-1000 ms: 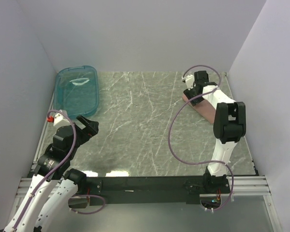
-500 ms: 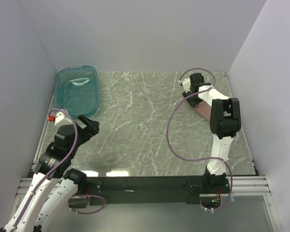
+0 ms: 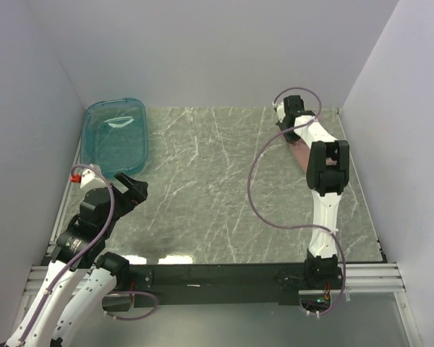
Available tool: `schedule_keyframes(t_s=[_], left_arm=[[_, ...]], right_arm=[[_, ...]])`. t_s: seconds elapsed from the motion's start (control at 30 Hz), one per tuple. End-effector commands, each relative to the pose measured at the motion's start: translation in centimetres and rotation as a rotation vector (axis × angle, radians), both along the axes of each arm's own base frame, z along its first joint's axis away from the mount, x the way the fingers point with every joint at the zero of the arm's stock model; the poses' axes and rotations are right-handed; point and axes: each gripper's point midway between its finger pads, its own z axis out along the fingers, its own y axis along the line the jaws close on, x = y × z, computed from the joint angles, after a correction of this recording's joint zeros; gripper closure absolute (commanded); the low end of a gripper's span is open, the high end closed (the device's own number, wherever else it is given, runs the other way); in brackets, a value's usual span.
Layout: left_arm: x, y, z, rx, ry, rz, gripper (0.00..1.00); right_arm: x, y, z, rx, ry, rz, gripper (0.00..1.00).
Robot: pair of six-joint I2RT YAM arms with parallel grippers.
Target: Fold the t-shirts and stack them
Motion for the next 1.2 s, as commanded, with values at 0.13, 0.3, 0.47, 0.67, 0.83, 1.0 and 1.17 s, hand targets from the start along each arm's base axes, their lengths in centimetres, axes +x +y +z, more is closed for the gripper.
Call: schedule_keyframes(t_s=[0.13,0.3,0.47,0.67,0.83,1.0,1.17], left_arm=[[0.3,0.0,1.8,-0.020,-0.036,0.006,0.01],[0.3,-0.1,1.9,-0.029,-0.036,0.008,0.01],[0.7,-0.4,2.5,-0.032,-0.044,0.001,0.01],[1.3,-0.6,3.3,-0.021,-0.056,-0.007,0.01],[1.5,-0.7,3.6,-0.010,-0.060,-0.012,0.01],[1.3,-0.5,4.3,-0.015,-0.085,-0.012,0.01],[1.0,-0.3,4.3,-0.016,-0.096,-0.008,0.01]], right_arm=[[5.6,-4.0,2.7,0.015,-0.137,-0.225,0.85],[6.5,-4.8,2.7,0.000,-0.178,-0.251,0.78],[6.5,-6.2,3.5,0.039,-0.196,-0.259,0.55],[5.0,-4.3,7.4,0.109,-0.265,-0.146,0.34],[1.4,0.3,9.8,0.281,-0.187,0.084,0.34],[-2.6,5.4,12.1,0.476,-0.126,0.350,0.34],[-4.3,6.3,15.1,0.521,-0.159,0.366,0.36]])
